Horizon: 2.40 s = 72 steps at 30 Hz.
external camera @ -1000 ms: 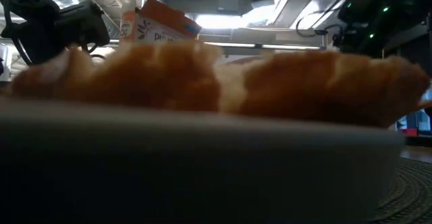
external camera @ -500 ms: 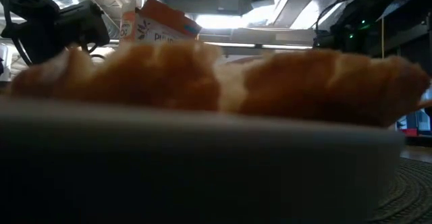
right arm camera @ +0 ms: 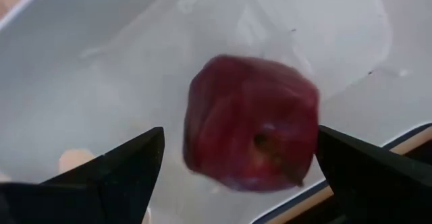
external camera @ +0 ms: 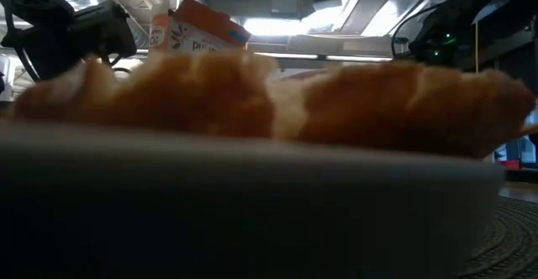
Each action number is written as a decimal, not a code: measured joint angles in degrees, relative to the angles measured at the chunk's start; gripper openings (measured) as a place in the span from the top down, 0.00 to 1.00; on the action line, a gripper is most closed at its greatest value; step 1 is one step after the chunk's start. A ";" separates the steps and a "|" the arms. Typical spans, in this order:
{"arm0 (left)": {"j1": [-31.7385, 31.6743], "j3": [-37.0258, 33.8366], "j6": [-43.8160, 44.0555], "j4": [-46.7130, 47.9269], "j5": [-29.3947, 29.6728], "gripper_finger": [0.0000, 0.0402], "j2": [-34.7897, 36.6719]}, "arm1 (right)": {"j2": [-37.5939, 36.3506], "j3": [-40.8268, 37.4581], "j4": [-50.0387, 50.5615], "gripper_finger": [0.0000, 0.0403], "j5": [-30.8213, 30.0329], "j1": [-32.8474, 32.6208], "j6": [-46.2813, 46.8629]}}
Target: Arrange a breakfast setting
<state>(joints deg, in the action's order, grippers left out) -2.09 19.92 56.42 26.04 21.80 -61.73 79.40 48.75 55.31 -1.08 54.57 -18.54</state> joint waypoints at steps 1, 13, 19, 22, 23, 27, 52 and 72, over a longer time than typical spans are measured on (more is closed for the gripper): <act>-0.02 -0.02 0.00 0.00 0.02 0.20 0.00 | 0.00 0.00 0.38 0.07 0.01 0.00 -0.18; 0.00 0.00 0.00 0.00 0.02 0.20 -0.02 | 0.00 0.00 -0.46 0.45 0.07 -0.17 -1.50; -0.01 0.00 0.00 0.00 0.02 0.20 -0.02 | -1.44 2.09 3.26 0.45 0.09 -0.17 -2.71; 0.00 0.00 0.00 0.00 0.00 0.20 0.00 | -2.69 6.98 7.72 0.45 -0.80 -0.17 -3.41; 0.00 0.00 0.00 0.00 0.02 0.20 -0.02 | -3.18 9.28 9.33 0.45 -0.70 -0.22 -3.79; -0.02 -0.01 0.00 0.01 0.00 0.20 -0.01 | -5.80 18.90 13.21 0.45 4.32 -2.99 -4.06; 0.00 -0.02 0.00 0.02 0.02 0.20 -0.02 | 28.52 69.36 -3.54 0.45 7.84 -68.74 6.93; -0.01 -0.02 0.00 -0.11 0.01 0.20 -0.01 | 51.54 80.36 -1.60 0.45 16.10 -73.40 2.89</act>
<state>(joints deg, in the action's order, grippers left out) -2.09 19.90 56.42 25.93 21.81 -61.75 130.93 129.12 53.70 15.01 -18.83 -15.64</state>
